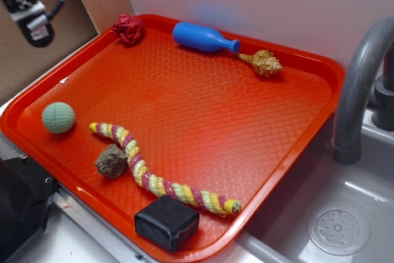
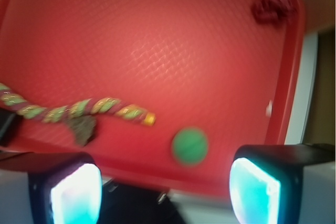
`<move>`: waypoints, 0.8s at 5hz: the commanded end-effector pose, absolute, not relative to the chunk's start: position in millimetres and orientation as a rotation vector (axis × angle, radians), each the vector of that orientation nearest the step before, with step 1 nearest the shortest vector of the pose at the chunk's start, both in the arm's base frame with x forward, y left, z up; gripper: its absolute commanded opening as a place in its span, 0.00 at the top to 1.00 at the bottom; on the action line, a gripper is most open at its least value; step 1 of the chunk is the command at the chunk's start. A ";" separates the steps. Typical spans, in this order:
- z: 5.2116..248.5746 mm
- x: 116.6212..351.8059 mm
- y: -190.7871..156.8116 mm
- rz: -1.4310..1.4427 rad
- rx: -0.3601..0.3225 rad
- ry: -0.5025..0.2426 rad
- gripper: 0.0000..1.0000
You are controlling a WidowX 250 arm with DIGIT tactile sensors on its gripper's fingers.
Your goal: Grab the green ball.
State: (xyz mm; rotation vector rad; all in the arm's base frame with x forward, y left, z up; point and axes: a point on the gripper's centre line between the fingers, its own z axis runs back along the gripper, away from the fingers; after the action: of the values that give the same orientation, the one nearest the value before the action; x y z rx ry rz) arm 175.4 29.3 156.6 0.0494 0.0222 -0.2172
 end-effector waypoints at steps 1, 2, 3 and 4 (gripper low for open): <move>143.8 186.7 74.2 -0.181 0.073 -0.016 0.00; 142.2 168.3 76.4 -0.217 0.060 0.003 0.00; 130.6 150.5 80.9 -0.230 0.057 0.036 0.00; 109.2 141.4 87.8 -0.231 0.094 0.052 0.00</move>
State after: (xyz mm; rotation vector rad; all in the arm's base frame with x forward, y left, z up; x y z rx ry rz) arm 140.6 84.0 104.3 0.0806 0.0626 -0.2398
